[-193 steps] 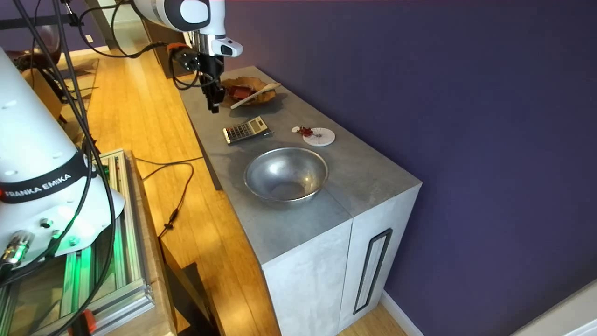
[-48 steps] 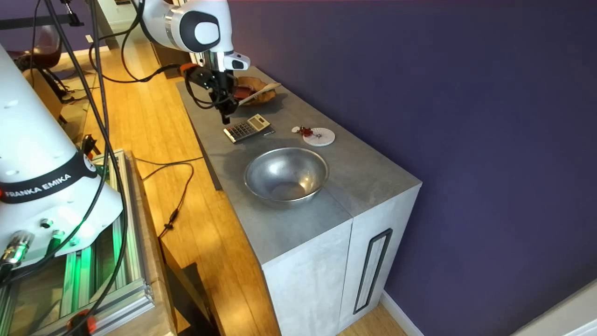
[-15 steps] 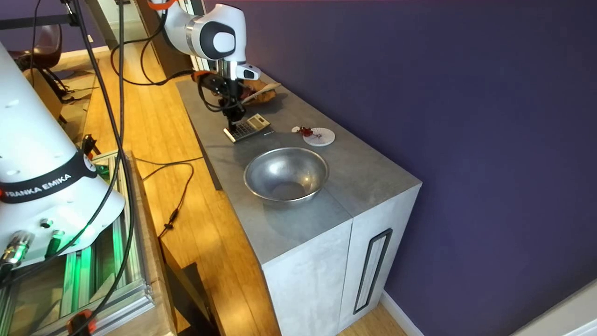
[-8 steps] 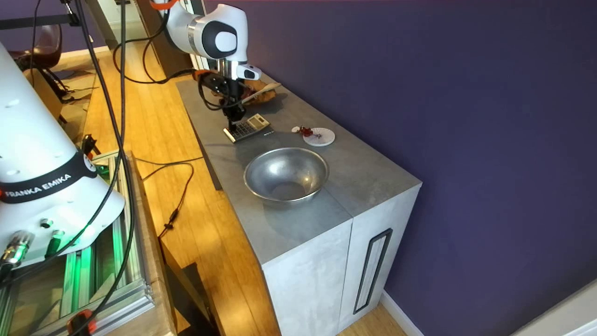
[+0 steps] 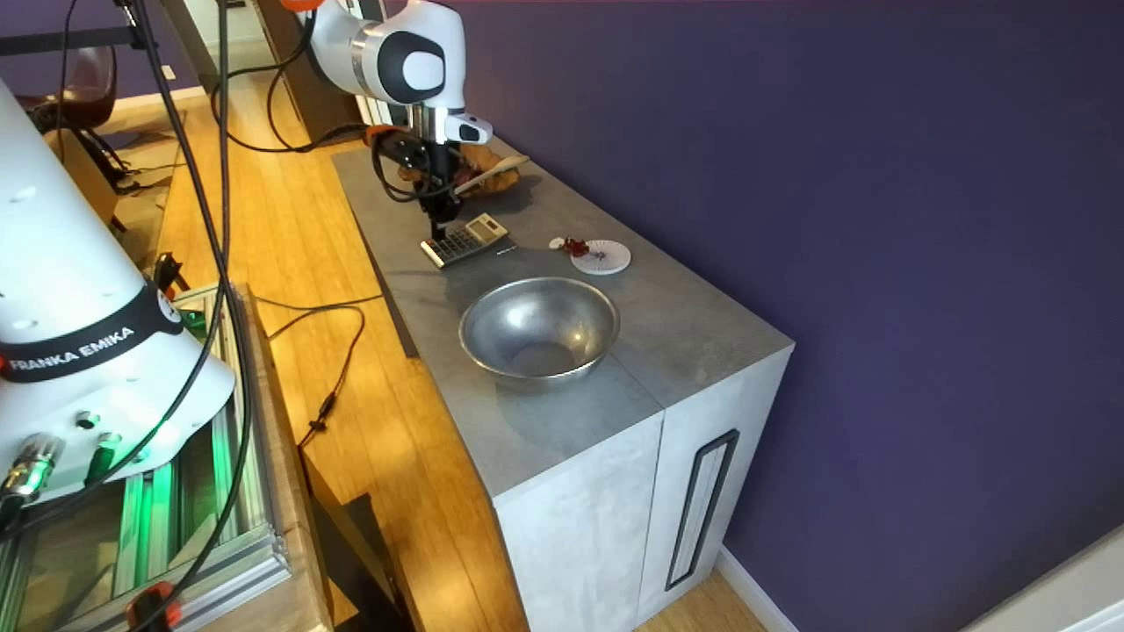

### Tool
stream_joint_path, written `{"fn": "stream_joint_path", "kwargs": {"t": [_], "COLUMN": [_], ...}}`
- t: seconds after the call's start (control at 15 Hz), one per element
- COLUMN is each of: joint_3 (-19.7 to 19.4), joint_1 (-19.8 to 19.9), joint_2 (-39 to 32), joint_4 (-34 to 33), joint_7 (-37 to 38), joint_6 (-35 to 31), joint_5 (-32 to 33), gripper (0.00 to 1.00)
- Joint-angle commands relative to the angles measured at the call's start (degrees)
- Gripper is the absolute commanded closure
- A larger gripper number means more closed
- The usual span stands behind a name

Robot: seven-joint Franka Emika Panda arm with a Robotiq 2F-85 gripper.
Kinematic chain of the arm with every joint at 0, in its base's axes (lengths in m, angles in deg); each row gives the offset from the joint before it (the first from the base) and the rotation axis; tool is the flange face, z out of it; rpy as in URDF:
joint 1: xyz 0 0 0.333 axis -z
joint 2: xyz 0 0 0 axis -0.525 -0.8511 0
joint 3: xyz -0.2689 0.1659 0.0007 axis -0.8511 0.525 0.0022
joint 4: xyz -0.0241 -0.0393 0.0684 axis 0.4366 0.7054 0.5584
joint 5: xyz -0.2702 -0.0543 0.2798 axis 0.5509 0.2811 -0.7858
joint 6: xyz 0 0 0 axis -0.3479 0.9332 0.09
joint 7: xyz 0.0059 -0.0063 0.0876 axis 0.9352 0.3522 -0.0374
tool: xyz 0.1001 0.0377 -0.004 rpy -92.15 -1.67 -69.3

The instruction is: Press the buttons on the calculator

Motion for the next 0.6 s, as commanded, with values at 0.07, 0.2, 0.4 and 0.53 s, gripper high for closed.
{"fn": "stream_joint_path", "kwargs": {"t": [0.07,0.2,0.4,0.53], "joint_3": [-1.2,-1.8,-2.8,-2.8], "joint_1": [-0.8,-0.7,-0.4,0.0], "joint_2": [5.0,5.6,5.8,5.5], "joint_4": [4.0,5.0,6.5,7.0], "joint_7": [1.2,1.7,1.9,1.1], "joint_6": [0.3,0.5,0.2,0.0], "joint_5": [1.2,1.8,2.5,2.1], "gripper": [1.00,1.00,1.00,1.00]}}
